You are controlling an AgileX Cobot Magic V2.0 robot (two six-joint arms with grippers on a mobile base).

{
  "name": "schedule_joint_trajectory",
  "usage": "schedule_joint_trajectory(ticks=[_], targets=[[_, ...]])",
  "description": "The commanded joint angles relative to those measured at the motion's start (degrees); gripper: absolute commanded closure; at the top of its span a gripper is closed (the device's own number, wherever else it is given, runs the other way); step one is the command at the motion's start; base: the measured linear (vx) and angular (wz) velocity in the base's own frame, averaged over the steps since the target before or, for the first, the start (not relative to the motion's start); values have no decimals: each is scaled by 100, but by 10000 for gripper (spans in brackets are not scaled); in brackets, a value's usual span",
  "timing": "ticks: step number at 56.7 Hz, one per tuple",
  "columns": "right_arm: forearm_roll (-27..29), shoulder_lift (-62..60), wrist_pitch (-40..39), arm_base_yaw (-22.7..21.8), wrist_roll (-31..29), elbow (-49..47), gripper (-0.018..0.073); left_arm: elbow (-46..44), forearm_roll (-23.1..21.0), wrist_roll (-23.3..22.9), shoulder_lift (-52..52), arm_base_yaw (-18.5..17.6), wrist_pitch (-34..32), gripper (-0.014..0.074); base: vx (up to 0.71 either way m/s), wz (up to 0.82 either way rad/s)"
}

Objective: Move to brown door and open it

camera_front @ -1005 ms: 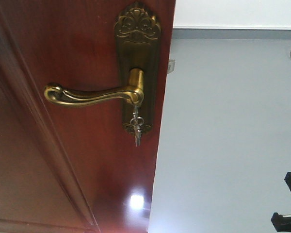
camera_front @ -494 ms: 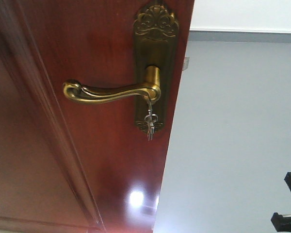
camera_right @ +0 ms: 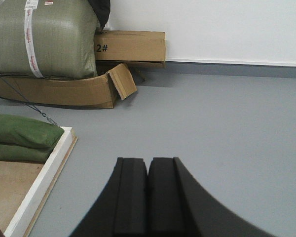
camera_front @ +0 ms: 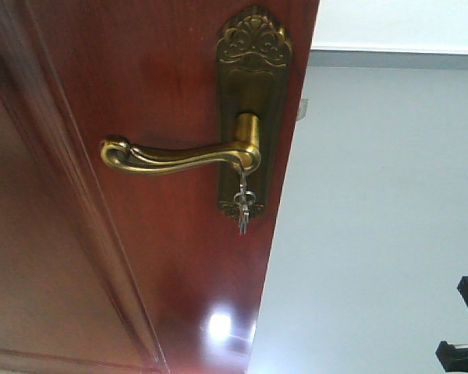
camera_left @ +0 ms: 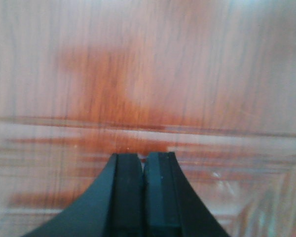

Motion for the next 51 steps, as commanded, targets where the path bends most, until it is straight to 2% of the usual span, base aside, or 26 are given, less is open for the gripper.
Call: schedule_joint_trajectory(ticks=[1,20,24,29,31,35,44,45,46,47,51], targets=[[-39,-32,-456,-9,-49,19,559,-177,-36,-6,27,-18,-209,600,0,0],[-39,-32,-456,-9,-49,19,559,-177,-20,-6,27,-18,-209,600,0,0],[-39,-32,-456,-9,-49,19,559,-177,273,40,27,-18,-275,600,0,0],[-39,-32,-456,-9,-49,19,559,-177,1097,-74,27,-18,-331,600,0,0],[-39,-32,-456,-9,-49,19,559,-177,1484,-299,27,-18,-285,600,0,0],[-39,-32,-456,-9,-49,19,559,-178,2356,-1084,27,-18,-227,600,0,0],[-39,-32,-456,-9,-49,19,559,-178,4738,-3760,27,-18,-209,600,0,0],[-39,-32,-456,-9,-49,19,559,-178,5043,-3988,27,-18,-209,600,0,0],[-39,-32,-456,-9,-49,19,559,-178,5139,-4095,27,-18,-199,600,0,0],[-39,-32,-456,-9,-49,19,559,-178,5504,-4495,27,-18,-196,600,0,0],[-39,-32,-456,-9,-49,19,559,-178,6056,-5089,27,-18,-178,600,0,0]])
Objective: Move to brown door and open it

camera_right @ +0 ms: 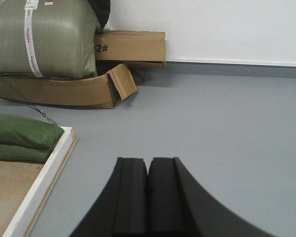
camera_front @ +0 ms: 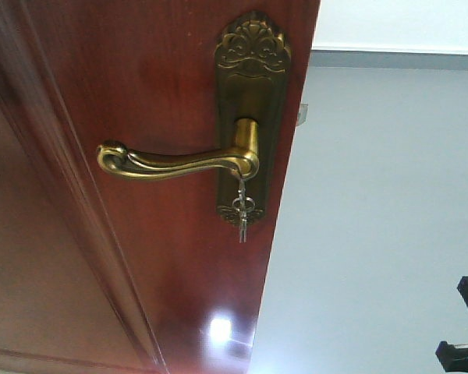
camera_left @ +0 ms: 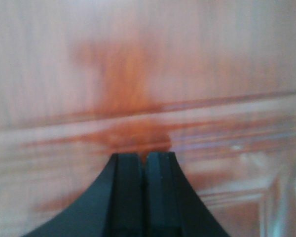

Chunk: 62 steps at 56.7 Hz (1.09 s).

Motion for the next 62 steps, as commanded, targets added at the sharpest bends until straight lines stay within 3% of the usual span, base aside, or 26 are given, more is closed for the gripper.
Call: schedule_joint_trajectory(ticks=[1,5,18,34,50,62], targets=[[-39,-32,-456,-9,-49,19,559,-178,1056,-1236,36,-18,-321,600,0,0],[-39,-32,-456,-9,-49,19,559,-178,1267,-1420,36,-18,-308,600,0,0],[-39,-32,-456,-9,-49,19,559,-103,1277,-1423,-59,-10,143,600,0,0],[-39,-32,-442,-9,-49,19,559,1428,1236,-1468,-1854,366,719,600,0,0],[-39,-32,-442,-9,-49,19,559,3131,1236,-1468,-3862,379,686,600,0,0],[-39,-32,-442,-9,-49,19,559,4071,1065,-1501,-3967,379,6,600,0,0]])
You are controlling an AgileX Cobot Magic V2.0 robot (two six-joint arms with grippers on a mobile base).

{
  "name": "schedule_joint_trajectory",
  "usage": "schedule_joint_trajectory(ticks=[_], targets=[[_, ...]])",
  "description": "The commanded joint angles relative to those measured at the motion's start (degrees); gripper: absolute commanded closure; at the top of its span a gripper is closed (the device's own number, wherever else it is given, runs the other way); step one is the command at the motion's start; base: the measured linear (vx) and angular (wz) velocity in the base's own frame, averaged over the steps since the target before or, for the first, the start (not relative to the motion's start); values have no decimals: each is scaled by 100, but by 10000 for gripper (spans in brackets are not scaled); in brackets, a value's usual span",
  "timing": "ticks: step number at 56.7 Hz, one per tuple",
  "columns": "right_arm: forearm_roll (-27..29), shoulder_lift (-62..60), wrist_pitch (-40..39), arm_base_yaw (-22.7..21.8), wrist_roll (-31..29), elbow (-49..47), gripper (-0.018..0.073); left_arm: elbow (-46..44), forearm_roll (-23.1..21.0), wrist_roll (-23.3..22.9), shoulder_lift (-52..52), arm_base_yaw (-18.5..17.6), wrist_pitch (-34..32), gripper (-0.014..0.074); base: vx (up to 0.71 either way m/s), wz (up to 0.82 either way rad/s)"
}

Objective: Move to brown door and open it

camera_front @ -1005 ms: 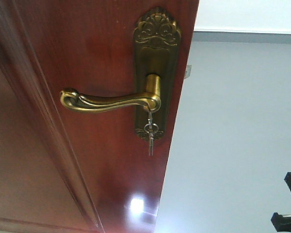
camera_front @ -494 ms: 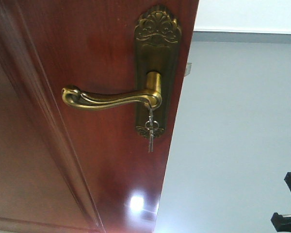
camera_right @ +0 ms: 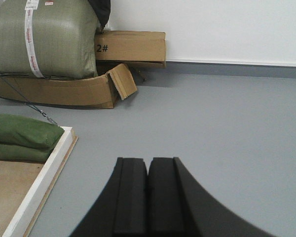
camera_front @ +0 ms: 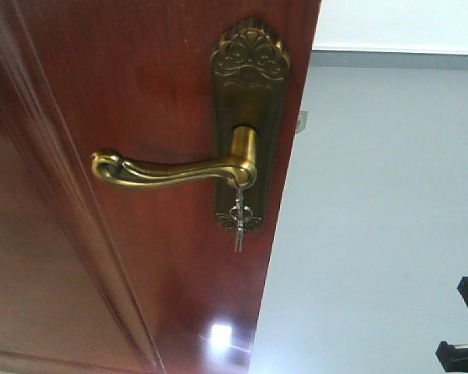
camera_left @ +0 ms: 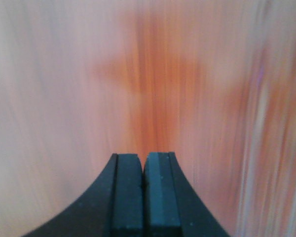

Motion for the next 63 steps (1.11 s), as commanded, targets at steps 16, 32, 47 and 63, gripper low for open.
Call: schedule_joint_trajectory(ticks=[16,32,47,63], targets=[[-39,-32,-448,-9,-49,19,559,624,-392,166,-81,-9,-2086,600,0,0],[-39,-32,-448,-9,-49,19,559,624,-404,138,-81,-9,-2079,600,0,0],[-39,-32,-468,-9,-49,19,559,624,-404,138,-75,-9,-2079,600,0,0],[-39,-32,-464,-9,-49,19,559,624,-404,138,-75,-9,-2079,600,0,0]])
